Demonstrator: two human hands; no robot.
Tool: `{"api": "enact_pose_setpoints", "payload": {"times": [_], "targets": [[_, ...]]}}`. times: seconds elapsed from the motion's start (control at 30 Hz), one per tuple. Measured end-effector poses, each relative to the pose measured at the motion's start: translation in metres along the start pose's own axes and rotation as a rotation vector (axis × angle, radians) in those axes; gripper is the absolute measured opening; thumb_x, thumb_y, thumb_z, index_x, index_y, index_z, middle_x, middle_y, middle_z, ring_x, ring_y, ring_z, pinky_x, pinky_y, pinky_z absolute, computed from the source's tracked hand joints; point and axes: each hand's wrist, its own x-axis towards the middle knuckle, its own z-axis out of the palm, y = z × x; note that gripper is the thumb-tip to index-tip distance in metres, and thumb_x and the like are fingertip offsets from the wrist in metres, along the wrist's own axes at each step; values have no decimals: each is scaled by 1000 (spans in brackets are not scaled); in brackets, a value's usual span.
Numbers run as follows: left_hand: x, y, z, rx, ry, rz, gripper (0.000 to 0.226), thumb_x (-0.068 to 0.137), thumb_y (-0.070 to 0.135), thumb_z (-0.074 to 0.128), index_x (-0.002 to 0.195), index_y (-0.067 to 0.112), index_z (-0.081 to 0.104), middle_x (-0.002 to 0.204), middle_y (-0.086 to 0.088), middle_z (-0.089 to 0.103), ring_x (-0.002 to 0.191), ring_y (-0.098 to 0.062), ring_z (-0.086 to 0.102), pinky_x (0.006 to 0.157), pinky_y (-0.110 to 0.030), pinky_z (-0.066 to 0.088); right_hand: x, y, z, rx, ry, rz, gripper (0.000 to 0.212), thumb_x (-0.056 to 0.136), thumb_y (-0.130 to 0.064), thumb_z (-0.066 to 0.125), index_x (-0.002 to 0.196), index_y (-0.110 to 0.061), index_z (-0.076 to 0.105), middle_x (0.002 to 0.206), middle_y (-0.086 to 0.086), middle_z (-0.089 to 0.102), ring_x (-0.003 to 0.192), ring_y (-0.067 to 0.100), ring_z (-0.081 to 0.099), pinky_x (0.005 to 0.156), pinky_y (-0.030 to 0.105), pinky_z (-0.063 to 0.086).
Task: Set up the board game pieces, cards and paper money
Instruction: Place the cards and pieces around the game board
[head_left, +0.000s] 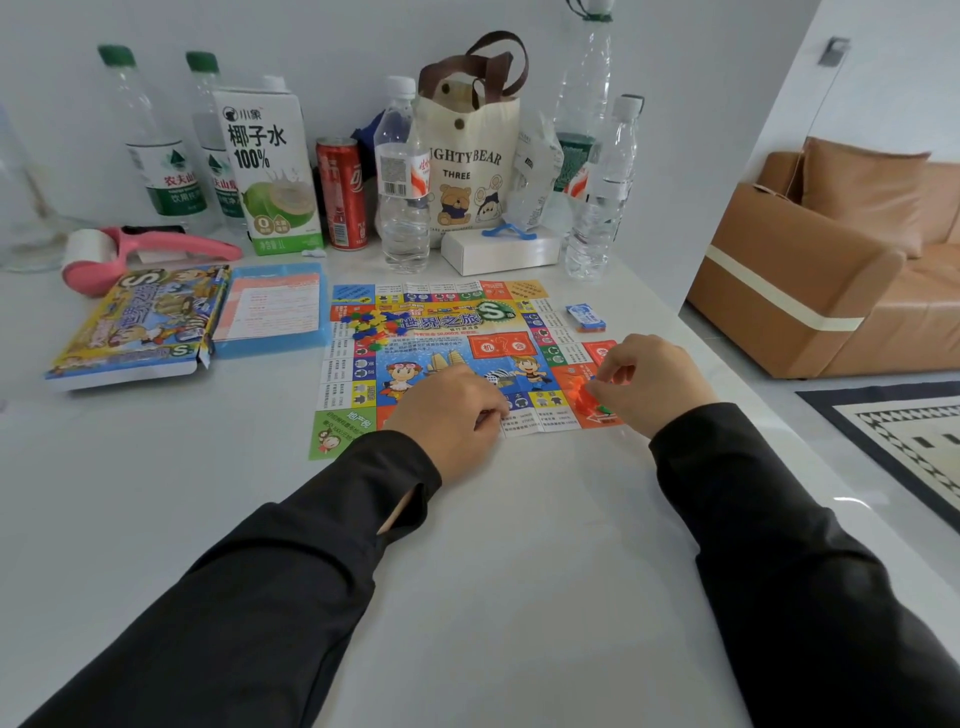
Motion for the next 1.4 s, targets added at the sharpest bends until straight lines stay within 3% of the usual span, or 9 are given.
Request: {"api": "enact_pose_setpoints", "payload": {"times": [0.2,0.37,0.57,0.67,0.77,0.93,1.13,1.4], "targets": [[1,1,-2,7,-10,-5,25,90,11,49,99,13,72,105,3,69,104,-16,52,86,-33,44,0,0,0,-9,3,2,9,87,-27,61,82,-21,57,90,-2,50,84,13,43,57,16,28],[1,0,0,8,2,6,25,90,11,49,97,13,73,101,2,70,101,-17,53,85,-35,45,0,0,0,-11,-26,12,9,87,-28,60,83,-21,57,92,-2,50,86,14,45,70,24,33],[1,-1,1,-4,27,23,28,88,14,46,93,11,73,96,0,71,97,-20,55,81,-35,47,0,0,0,-19,2,-12,9,87,-28,59,83,-21,57,87,-3,50,83,13,43,57,17,28],[0,-1,2,-16,47,34,35,81,19,41,87,11,74,91,0,72,92,-21,57,78,-36,48,-1,0,0,-22,48,-40,8,86,-27,59,81,-22,58,86,-2,51,81,14,43,56,14,26],[1,-2,2,-11,44,30,27,87,13,47,91,11,73,94,0,72,94,-19,56,81,-35,47,0,1,1,-17,91,-58,7,86,-26,59,80,-22,58,85,-2,52,81,14,43,56,15,26],[1,-1,2,-23,52,-17,26,89,17,47,96,13,72,99,0,70,100,-18,55,86,-34,44,1,2,7,64,247,-127,8,85,-20,59,79,-16,62,82,-3,53,86,15,45,70,21,29],[3,-3,-8,25,208,-264,25,93,19,44,99,14,69,102,0,67,96,-16,55,82,-30,44,-3,-14,19,143,447,-248,8,82,-5,59,83,-4,67,89,7,61,90,21,49,69,16,25],[5,-6,-9,-25,279,-388,23,92,17,47,95,15,70,90,-3,69,80,-20,60,69,-28,46,-1,-47,45,91,189,-328,30,88,4,44,108,-7,64,111,6,59,104,21,52,83,18,35]]}}
